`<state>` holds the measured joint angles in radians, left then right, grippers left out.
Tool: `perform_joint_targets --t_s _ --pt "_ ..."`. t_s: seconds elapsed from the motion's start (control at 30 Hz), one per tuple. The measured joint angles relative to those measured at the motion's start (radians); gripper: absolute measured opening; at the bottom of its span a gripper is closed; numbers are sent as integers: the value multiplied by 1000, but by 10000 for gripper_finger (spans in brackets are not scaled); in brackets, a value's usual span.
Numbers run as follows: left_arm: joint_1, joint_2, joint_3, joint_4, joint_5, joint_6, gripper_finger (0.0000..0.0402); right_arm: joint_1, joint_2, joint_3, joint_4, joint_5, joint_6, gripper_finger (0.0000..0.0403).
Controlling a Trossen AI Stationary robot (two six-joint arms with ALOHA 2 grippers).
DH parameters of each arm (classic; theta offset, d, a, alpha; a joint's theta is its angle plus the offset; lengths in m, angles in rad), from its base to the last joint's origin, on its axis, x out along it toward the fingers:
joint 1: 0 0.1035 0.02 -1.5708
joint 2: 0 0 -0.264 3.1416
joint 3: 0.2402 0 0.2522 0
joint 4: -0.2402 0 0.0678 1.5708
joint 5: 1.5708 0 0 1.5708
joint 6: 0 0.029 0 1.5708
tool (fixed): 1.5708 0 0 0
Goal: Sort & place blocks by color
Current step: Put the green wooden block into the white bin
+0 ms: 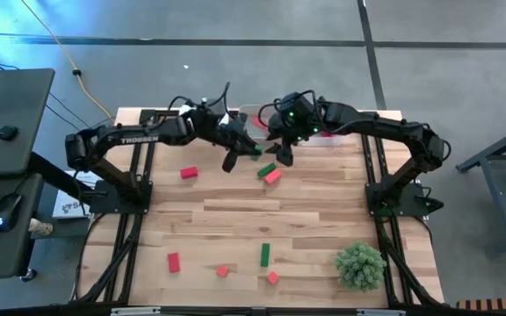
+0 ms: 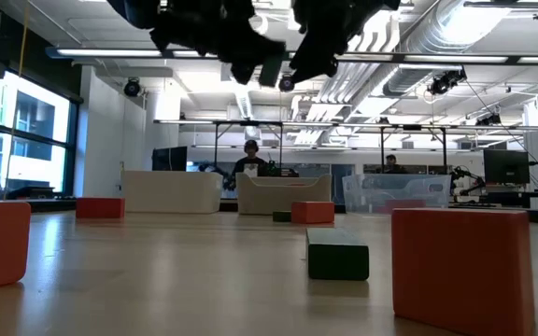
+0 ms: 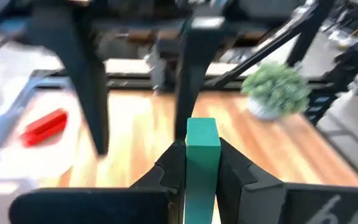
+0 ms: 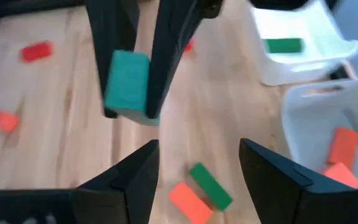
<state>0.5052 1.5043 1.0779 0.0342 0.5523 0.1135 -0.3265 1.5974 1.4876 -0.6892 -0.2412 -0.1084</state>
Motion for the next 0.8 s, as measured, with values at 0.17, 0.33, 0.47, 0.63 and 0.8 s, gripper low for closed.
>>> perform_joint_targets --t_s 0.17,0.33,0.47,0.63,0.8 --pt "74 0 0 -87 -9 79 32 -21 0 0 20 58 74 209" --pt "155 0 0 -186 -92 153 32 -23 0 0 21 128 112 209" --pt "214 0 0 -262 -202 234 32 -23 0 0 21 137 114 209" --pt "287 0 0 -323 -342 308 32 -23 0 0 21 154 164 209" --pt "358 1 0 -357 -423 370 32 -23 0 0 21 206 206 209"
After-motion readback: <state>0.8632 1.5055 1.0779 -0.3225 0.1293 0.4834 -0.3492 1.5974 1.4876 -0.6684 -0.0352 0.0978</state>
